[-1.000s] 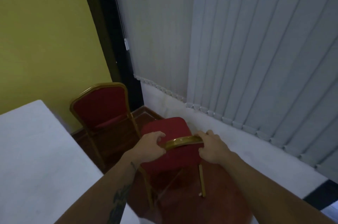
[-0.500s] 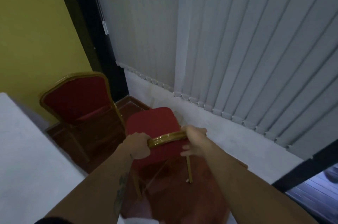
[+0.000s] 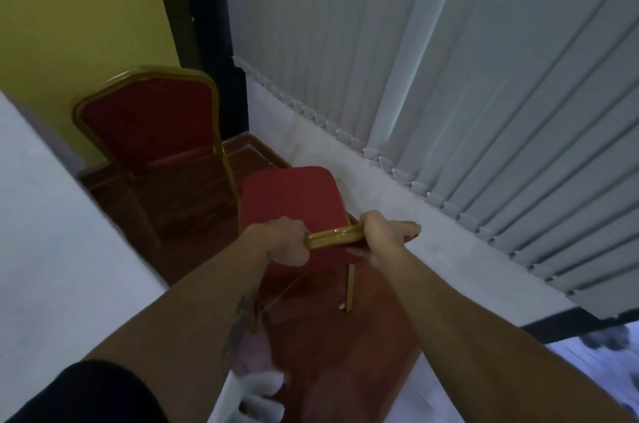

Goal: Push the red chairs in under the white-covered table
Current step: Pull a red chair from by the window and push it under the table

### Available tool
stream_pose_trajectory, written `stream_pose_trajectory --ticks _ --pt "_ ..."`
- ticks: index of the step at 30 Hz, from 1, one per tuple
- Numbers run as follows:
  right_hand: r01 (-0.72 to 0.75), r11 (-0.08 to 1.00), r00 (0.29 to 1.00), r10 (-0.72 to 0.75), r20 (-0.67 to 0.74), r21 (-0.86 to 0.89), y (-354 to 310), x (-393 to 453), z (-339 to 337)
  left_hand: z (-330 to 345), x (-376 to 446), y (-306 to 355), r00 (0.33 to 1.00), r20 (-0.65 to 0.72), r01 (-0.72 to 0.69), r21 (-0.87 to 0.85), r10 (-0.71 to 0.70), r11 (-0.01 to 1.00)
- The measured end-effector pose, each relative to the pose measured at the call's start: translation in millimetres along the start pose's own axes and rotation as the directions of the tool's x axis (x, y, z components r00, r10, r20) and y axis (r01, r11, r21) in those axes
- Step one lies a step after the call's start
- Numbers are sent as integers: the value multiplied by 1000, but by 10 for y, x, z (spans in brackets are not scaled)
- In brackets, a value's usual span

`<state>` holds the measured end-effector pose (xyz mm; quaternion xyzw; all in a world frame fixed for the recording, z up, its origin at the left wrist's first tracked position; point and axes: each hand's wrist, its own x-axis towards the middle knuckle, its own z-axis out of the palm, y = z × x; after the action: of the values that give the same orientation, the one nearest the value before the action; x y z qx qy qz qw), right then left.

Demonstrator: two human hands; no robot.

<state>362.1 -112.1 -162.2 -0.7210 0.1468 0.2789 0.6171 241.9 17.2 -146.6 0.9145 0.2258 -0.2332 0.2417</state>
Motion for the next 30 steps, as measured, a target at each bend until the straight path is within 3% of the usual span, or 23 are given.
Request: stream_pose_trajectory --ticks 4,14,17,21,24,27,30 --pt "64 995 998 -63 17 -81 -159 206 -168 -49 76 262 1000 -1 12 61 -12 998" --pt "187 918 927 -48 372 -349 -884 1153 -539 -127 660 1245 989 57 138 14 -139 990" --pt "186 918 902 -17 431 -351 -1004 1342 -501 -98 791 1383 983 31 184 -30 -183 982" --pt "202 925 922 -69 381 -321 -958 1410 -351 -44 856 1339 968 -84 225 -128 -236 966" --pt "196 936 894 -48 445 -293 -845 1338 -288 -9 843 1286 952 -152 239 -175 -266 955" --pt "83 972 861 41 507 -220 -819 1339 -298 24 840 1288 946 -151 243 -251 -286 937" --pt "43 982 847 60 528 -182 -802 1342 -314 130 776 1285 958 -56 246 -348 -282 905"
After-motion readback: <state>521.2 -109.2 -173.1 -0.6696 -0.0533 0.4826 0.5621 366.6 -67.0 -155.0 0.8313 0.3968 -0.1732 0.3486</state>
